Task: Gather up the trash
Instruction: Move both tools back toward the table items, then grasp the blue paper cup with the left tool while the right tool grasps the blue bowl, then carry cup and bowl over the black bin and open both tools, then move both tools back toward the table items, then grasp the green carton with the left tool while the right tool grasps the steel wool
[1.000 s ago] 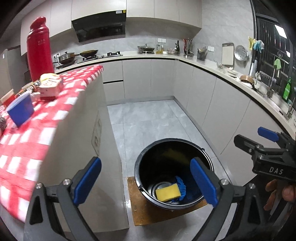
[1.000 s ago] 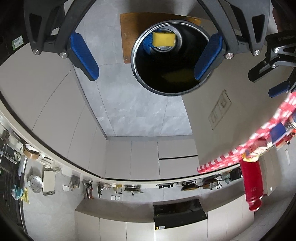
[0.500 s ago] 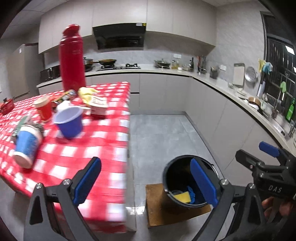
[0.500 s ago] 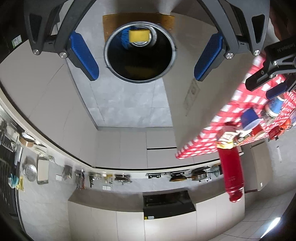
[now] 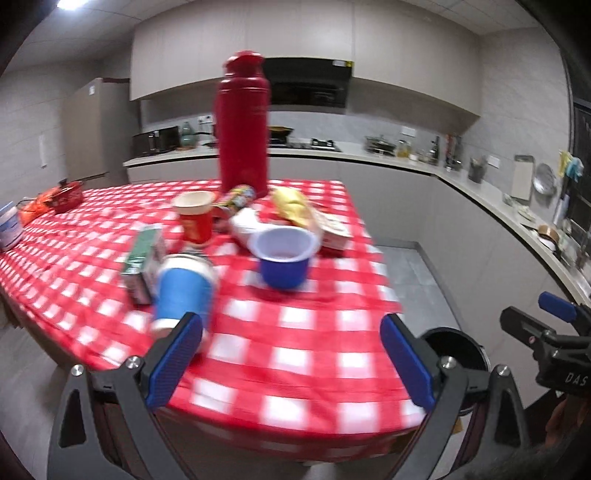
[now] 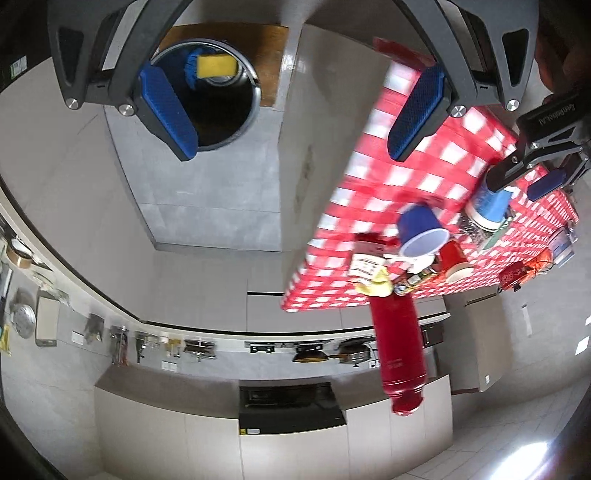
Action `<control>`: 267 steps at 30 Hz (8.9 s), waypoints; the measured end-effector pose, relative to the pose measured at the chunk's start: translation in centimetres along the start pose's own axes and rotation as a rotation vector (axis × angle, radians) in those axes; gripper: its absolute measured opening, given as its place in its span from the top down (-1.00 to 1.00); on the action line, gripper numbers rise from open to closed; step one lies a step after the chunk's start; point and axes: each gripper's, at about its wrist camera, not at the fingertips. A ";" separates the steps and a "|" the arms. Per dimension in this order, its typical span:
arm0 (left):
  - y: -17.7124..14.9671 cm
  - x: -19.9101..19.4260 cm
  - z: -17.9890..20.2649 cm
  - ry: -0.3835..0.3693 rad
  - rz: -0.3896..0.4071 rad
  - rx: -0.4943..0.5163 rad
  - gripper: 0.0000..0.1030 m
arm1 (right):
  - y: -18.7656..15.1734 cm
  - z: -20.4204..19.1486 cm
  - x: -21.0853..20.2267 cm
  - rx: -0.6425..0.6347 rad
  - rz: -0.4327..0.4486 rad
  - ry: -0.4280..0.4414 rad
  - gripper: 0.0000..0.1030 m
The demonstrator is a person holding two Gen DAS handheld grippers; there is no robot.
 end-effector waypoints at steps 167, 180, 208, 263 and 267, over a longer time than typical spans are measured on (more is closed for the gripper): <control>-10.0 10.8 25.3 -0.248 -0.251 0.153 -0.96 | -12.9 25.4 9.9 -0.013 -0.268 -0.120 -1.00; -5.3 5.6 22.5 -0.206 -0.166 0.136 -0.96 | -7.4 23.3 2.9 0.054 -0.161 -0.146 -1.00; -0.4 0.5 9.2 -0.038 -0.076 0.028 -0.96 | 0.7 8.1 0.3 -0.063 -0.024 0.063 -1.00; 2.9 16.5 -25.3 0.000 -0.194 -0.122 0.24 | 5.1 -28.0 20.5 -0.164 -0.191 0.218 -0.89; 3.0 16.9 -25.7 0.008 -0.190 -0.107 0.24 | 5.1 -30.3 23.2 -0.173 -0.253 0.252 -0.44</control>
Point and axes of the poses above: each gripper's, at about its wrist camera, not at the fingertips, and x roughly the way its jaws point, z to its right, y to its top, and after that the axes turned 4 degrees about z, right-handed
